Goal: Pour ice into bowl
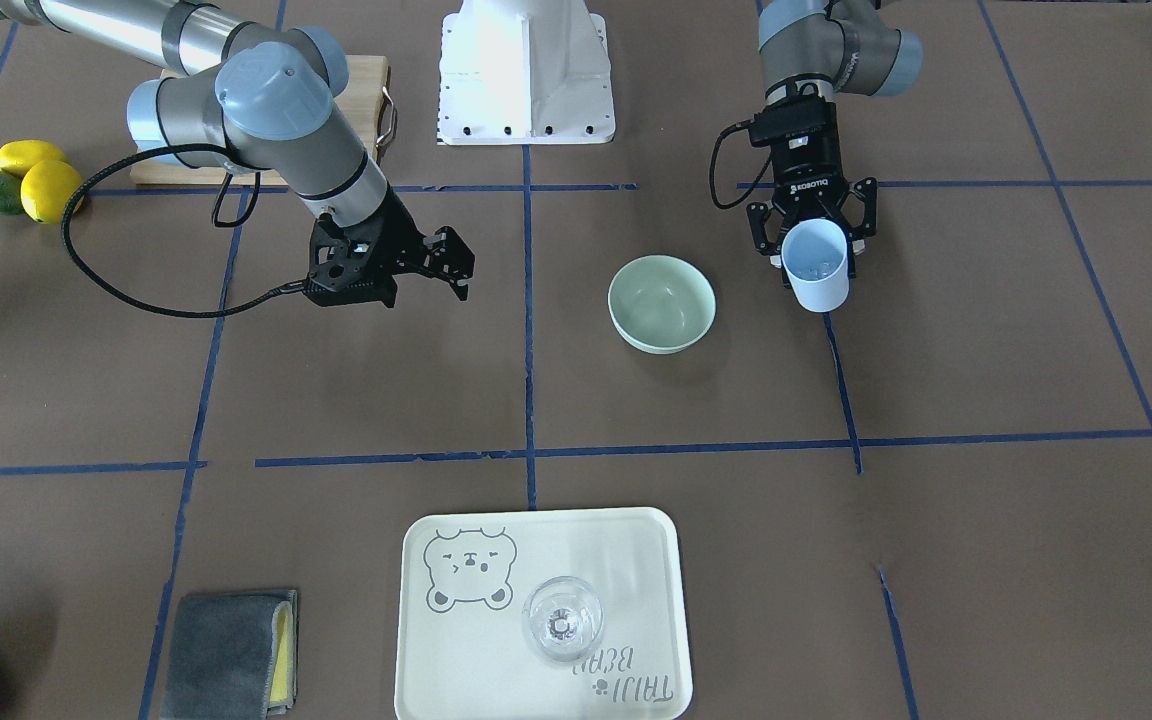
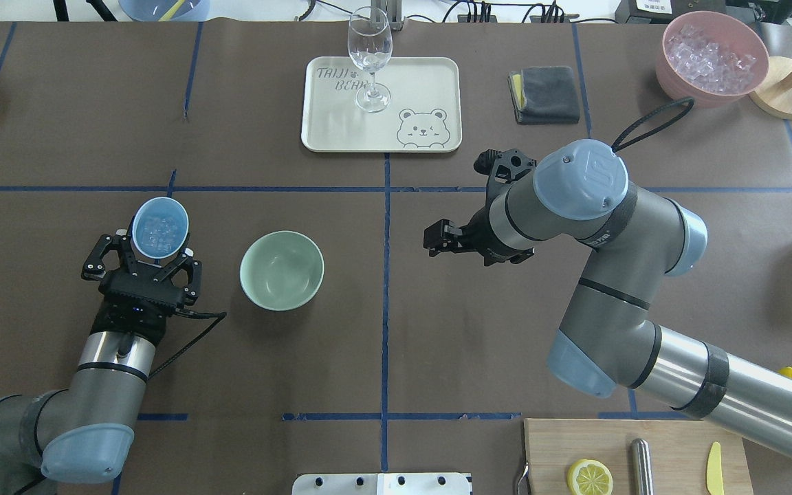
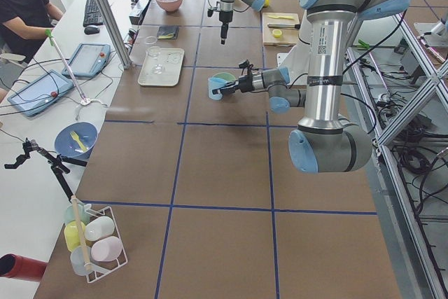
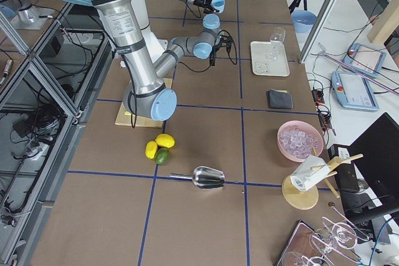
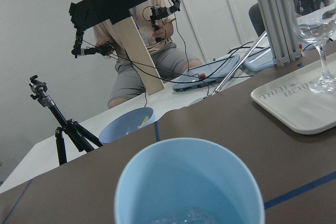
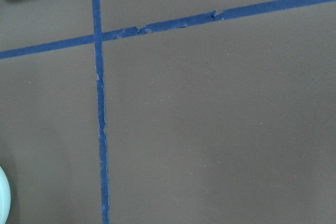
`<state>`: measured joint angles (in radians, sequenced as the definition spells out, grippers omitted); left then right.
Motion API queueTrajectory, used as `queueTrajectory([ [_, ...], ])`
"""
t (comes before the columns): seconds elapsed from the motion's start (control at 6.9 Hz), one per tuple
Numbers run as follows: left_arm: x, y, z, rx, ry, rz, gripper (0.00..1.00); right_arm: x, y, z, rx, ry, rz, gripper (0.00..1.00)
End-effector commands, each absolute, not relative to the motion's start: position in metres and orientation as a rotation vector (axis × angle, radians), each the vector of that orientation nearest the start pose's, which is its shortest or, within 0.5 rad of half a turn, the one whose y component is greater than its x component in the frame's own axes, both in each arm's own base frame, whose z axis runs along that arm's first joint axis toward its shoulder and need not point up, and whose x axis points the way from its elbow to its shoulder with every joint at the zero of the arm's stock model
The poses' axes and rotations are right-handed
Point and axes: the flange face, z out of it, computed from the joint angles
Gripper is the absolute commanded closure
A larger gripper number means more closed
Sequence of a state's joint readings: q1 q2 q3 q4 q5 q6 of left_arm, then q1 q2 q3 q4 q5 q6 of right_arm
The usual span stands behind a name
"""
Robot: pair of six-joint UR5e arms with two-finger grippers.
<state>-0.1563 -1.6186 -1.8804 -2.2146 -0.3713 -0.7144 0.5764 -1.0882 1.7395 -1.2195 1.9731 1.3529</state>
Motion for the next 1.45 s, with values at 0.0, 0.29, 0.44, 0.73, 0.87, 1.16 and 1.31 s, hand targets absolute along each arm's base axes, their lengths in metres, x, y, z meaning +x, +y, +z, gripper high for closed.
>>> queueTrajectory([
  [0.0,0.437,-0.289,0.373,1.450,-0.077,0.192,1.00,-0.485,-0.427,0.265,0.042,-1.055,0.121,0.00],
  [0.29,0.439,-0.289,0.367,1.447,-0.321,0.418,1.00,-0.486,-0.426,0.264,0.043,-1.057,0.121,0.00],
  [0.44,0.449,-0.291,0.356,1.441,-0.437,0.500,1.00,-0.485,-0.426,0.263,0.044,-1.059,0.121,0.00],
  [0.73,0.471,-0.291,0.342,1.414,-0.578,0.650,1.00,-0.485,-0.426,0.261,0.045,-1.064,0.122,0.00],
  [0.87,0.473,-0.291,0.338,1.394,-0.670,0.713,1.00,-0.485,-0.426,0.261,0.045,-1.064,0.122,0.00],
  [1.16,0.480,-0.292,0.351,1.368,-0.750,0.765,1.00,-0.484,-0.425,0.257,0.049,-1.070,0.122,0.00],
  [1.31,0.480,-0.292,0.352,1.356,-0.780,0.798,1.00,-0.485,-0.425,0.255,0.047,-1.073,0.124,0.00],
])
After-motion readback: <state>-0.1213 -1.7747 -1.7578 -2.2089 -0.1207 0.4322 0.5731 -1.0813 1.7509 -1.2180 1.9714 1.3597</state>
